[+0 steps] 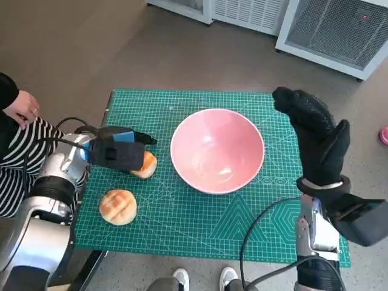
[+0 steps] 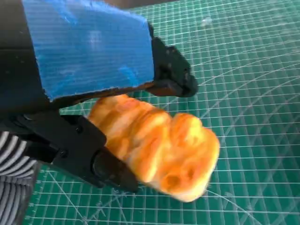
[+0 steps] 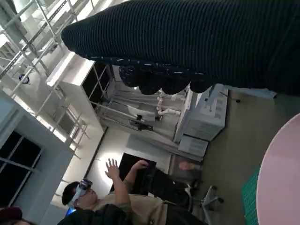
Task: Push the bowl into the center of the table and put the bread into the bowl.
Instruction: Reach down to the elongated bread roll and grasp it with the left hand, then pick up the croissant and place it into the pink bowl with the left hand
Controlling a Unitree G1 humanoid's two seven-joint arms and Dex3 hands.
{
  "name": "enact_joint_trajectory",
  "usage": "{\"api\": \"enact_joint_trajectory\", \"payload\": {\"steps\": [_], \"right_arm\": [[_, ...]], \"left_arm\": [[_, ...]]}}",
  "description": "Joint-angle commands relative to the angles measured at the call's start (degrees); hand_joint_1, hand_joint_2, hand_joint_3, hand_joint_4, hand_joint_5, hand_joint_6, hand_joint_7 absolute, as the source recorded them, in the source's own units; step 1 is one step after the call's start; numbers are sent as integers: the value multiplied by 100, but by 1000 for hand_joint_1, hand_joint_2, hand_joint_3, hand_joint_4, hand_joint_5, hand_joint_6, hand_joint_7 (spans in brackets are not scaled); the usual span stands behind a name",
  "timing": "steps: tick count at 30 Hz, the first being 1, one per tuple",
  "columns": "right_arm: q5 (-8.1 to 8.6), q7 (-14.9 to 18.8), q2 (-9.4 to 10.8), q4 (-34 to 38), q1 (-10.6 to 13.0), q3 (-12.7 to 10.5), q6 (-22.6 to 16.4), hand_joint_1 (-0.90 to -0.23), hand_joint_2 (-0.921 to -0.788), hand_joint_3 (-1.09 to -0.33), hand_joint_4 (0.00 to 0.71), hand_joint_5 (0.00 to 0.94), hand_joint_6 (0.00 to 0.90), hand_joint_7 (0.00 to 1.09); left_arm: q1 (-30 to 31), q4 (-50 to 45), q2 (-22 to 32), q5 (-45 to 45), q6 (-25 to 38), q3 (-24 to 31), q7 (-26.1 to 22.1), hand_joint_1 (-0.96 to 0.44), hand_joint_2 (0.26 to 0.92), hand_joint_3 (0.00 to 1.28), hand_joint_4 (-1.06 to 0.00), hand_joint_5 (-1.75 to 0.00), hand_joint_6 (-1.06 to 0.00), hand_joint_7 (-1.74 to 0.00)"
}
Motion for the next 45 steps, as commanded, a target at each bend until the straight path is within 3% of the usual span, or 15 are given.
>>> {"api": "enact_joint_trajectory", "payload": {"steps": [1,2,3,4,7,13,30,37,45], "right_arm": [[79,17,3,46,135,-23,80,-661,-921,-715,159,5,103,450],[83,17,2,47,134,-23,81,-660,-921,-715,159,5,103,450],[86,15,4,41,135,-19,84,-660,-921,-715,160,5,103,450],[88,12,5,39,134,-16,86,-660,-921,-715,160,5,103,450],[99,4,14,36,134,3,96,-662,-921,-714,160,4,100,448],[84,3,36,88,122,26,59,-668,-921,-713,160,4,96,446],[69,22,20,173,76,47,13,-660,-921,-718,156,1,87,444],[132,71,13,192,67,30,4,-666,-921,-716,157,1,87,445],[140,81,41,165,94,34,-21,-666,-921,-716,157,1,87,445]], "left_arm": [[-75,32,89,106,-126,-95,29,22,890,26,-743,-90,-765,-114],[-89,18,112,101,-164,-92,30,18,896,36,-738,-284,-727,-345],[-118,-16,157,65,-242,-61,9,12,905,76,-702,-599,-644,-707],[-138,-37,189,38,-296,-40,-7,8,911,81,-704,-790,-610,-904],[-236,-114,289,-98,-465,82,-98,4,917,72,-717,-1018,-597,-1107],[-438,-371,474,-468,-729,450,-322,3,920,59,-721,-1115,-615,-1167],[-813,-1798,696,-1683,-928,1570,-740,4,913,29,-783,-1030,-652,-1173],[-803,-2763,475,-2015,-769,1807,-713,3,909,25,-789,-1040,-670,-1141],[-799,-3539,-33,-2045,-762,1630,-719,1,908,22,-787,-1045,-682,-1128]]}}
